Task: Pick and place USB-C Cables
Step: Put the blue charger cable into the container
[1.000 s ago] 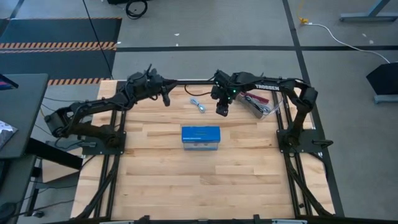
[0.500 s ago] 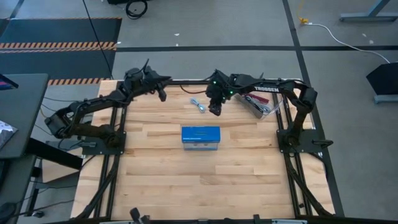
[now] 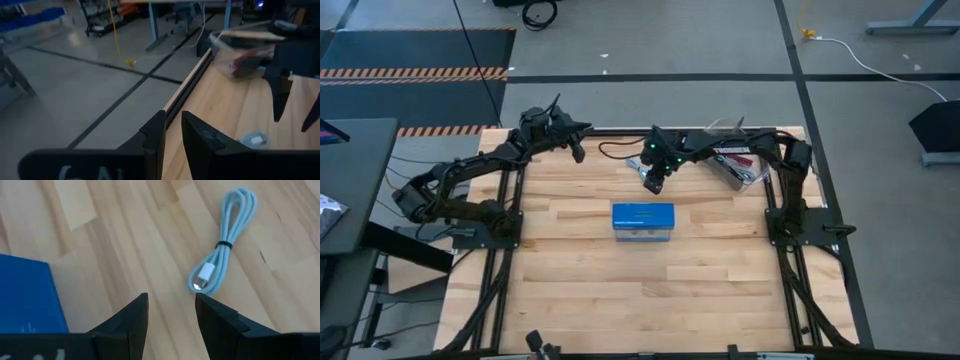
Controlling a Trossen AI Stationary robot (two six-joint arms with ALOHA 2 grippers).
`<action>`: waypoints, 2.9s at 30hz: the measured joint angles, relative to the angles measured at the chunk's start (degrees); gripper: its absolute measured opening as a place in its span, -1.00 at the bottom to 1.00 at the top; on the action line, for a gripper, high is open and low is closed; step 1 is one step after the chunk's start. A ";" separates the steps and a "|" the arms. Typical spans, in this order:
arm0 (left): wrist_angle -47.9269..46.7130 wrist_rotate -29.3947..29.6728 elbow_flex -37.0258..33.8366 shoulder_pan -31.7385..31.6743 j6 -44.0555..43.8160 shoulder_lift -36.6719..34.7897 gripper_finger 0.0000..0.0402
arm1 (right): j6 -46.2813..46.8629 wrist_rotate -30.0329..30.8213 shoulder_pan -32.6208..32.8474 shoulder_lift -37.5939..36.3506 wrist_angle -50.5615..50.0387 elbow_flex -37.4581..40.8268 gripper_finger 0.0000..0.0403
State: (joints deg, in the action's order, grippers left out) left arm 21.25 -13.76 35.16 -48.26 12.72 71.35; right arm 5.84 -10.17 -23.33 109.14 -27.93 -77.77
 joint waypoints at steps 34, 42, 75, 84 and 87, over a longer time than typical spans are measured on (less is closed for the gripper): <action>-0.04 -0.48 0.00 -1.43 -0.06 0.02 -0.66 | 4.91 -0.95 0.10 5.29 0.00 -4.01 -0.16; -0.50 -0.50 0.00 -1.43 -0.45 0.02 -0.66 | -5.72 -1.23 0.42 5.29 0.57 -4.01 -0.16; 8.96 -1.53 0.09 -1.46 -2.92 0.00 -0.66 | 7.53 3.43 2.64 7.15 1.24 -3.54 -0.34; 6.52 -1.55 0.11 -1.46 -3.09 0.00 -0.66 | 7.66 3.25 1.90 7.24 2.14 -3.53 -0.37; 5.06 -1.55 0.13 -1.43 -3.04 0.00 -0.66 | 7.10 -0.29 1.69 7.24 2.55 -3.55 -0.33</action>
State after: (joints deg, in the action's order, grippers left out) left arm 26.31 -15.32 35.29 -49.69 9.68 71.35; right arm 12.94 -10.47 -21.64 116.38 -25.38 -81.32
